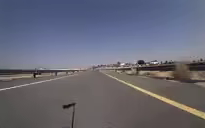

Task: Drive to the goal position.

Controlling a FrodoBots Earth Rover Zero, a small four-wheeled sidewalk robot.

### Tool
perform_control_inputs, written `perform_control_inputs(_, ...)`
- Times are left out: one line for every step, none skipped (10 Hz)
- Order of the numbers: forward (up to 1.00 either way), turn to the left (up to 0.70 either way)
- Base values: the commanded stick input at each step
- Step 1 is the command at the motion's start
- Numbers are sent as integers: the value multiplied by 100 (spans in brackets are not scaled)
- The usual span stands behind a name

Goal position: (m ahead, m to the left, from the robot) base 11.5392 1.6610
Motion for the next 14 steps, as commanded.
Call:
perform_control_inputs(100,0)
perform_control_inputs(100,0)
perform_control_inputs(100,0)
perform_control_inputs(100,0)
perform_control_inputs(100,0)
perform_control_inputs(100,0)
perform_control_inputs(100,0)
perform_control_inputs(100,0)
perform_control_inputs(100,0)
perform_control_inputs(100,0)
perform_control_inputs(100,0)
perform_control_inputs(100,0)
perform_control_inputs(100,0)
perform_control_inputs(100,0)
